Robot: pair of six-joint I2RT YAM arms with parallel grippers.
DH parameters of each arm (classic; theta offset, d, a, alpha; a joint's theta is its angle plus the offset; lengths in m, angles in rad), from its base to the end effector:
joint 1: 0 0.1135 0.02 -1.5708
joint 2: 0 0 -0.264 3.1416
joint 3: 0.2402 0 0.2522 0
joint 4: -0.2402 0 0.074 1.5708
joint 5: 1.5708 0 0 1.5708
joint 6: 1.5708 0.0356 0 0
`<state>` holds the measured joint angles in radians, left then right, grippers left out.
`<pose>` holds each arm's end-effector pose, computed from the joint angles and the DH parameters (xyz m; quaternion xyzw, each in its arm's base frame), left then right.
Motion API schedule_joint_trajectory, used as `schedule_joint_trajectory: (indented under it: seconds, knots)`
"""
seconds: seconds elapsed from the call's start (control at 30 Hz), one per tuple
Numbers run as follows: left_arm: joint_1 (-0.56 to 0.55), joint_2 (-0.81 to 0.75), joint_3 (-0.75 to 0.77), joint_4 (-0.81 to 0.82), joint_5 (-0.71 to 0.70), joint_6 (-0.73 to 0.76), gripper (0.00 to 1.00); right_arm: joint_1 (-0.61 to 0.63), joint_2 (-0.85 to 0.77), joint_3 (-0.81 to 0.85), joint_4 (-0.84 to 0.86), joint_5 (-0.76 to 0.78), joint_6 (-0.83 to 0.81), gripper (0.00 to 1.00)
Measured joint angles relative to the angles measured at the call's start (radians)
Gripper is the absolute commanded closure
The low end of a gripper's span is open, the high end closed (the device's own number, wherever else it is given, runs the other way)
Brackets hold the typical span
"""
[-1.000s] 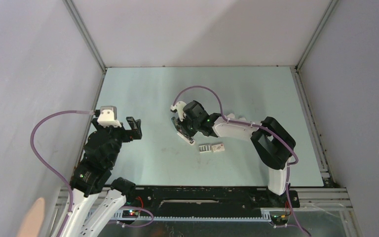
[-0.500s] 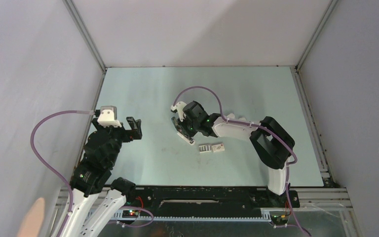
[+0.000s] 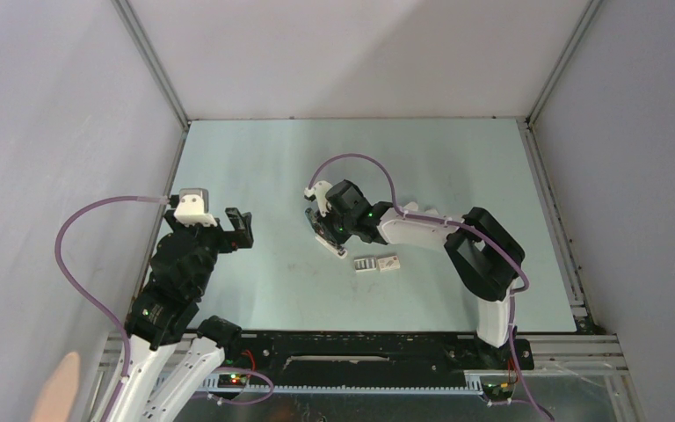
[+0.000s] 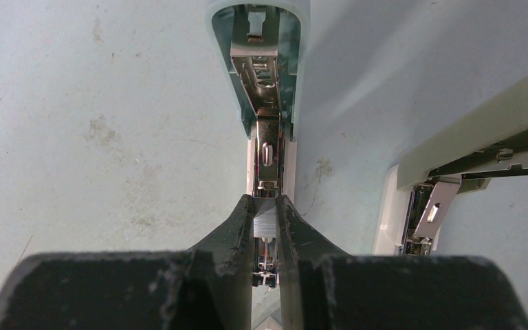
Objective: Load the staples into the stapler
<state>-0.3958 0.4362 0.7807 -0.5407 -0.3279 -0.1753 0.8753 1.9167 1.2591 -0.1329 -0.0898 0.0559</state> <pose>0.0936 -0.0267 0.3432 -0.0190 0.7694 -0.0553 0.6361 0.2648 0.3222 0.1818 -0.3837 0.8407 0.2077 0.3209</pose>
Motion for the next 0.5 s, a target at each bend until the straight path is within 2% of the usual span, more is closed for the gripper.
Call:
schedule_joint_trajectory:
  seconds: [0.5]
  knots:
    - [0.000, 0.000, 0.000, 0.000, 0.000, 0.000, 0.00, -0.001, 0.015, 0.000, -0.006, 0.008, 0.005, 0.91]
